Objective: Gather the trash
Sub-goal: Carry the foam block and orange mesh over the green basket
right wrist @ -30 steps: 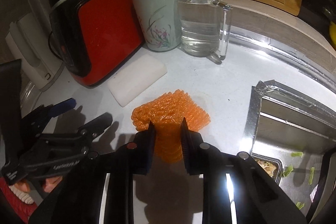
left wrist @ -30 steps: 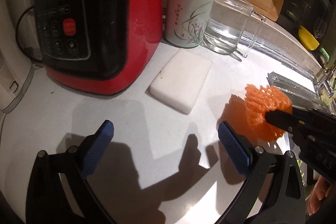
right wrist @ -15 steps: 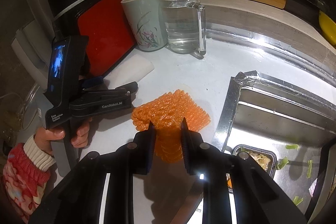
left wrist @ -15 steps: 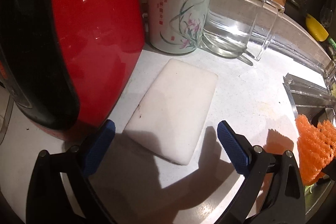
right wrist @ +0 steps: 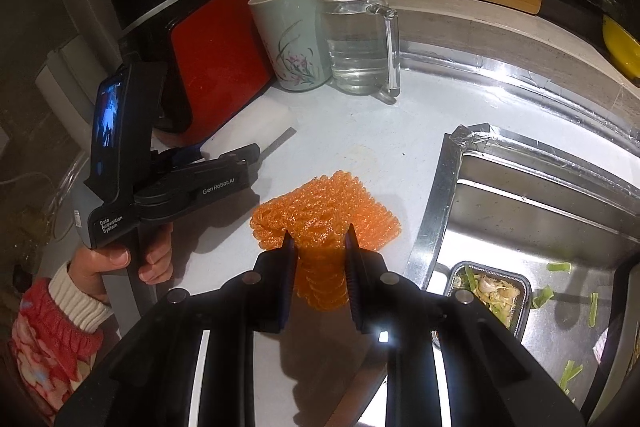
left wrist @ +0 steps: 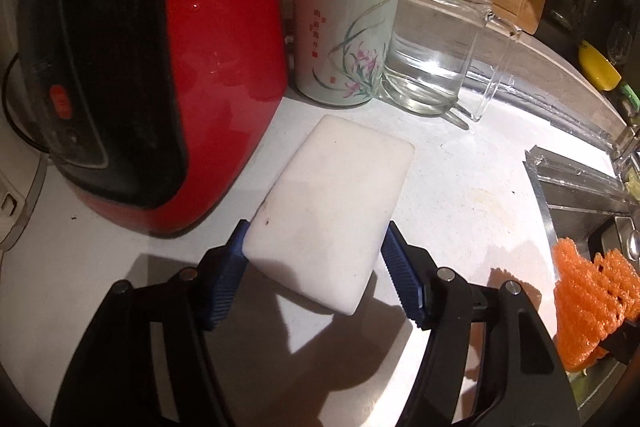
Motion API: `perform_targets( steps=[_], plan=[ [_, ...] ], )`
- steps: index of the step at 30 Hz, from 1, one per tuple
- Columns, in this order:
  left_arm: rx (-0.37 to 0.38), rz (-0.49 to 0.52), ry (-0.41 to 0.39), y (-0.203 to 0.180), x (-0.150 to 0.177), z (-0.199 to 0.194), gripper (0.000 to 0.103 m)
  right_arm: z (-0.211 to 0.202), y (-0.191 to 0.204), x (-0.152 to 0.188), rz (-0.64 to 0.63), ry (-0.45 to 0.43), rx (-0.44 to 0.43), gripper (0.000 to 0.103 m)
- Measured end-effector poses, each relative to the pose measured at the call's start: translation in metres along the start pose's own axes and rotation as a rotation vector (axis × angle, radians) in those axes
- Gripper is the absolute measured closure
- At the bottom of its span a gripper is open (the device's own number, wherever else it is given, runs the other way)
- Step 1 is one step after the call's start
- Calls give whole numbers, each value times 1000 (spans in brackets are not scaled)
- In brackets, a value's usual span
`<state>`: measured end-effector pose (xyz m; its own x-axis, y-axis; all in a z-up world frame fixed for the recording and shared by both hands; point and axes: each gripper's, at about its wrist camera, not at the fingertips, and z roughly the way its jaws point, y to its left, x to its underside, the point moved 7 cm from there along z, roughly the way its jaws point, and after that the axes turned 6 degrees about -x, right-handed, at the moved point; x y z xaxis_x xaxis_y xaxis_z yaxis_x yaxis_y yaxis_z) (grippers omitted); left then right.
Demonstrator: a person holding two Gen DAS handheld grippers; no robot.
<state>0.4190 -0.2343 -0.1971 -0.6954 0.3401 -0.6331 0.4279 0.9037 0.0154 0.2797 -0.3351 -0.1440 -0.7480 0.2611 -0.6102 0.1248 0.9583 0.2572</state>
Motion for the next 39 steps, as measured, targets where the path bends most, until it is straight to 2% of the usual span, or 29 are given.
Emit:
perform_targets(
  steps=[8,15,22,31,39],
  plan=[
    [-23,-40,-25,-8,47,-93,39,-41,22,36,-32,-1,-32,80],
    [-83,-89,-20,-8,114,-171,39,-83,44,97,-75,37,-81,80],
    [-98,-158,23,-24,188,-239,39,-140,62,166,-119,73,-125,80],
    [-119,-202,86,-59,279,-303,38,-198,71,257,-155,128,-170,80],
    [-142,-217,157,-80,356,-326,38,-224,67,324,-168,191,-188,80]
  ],
)
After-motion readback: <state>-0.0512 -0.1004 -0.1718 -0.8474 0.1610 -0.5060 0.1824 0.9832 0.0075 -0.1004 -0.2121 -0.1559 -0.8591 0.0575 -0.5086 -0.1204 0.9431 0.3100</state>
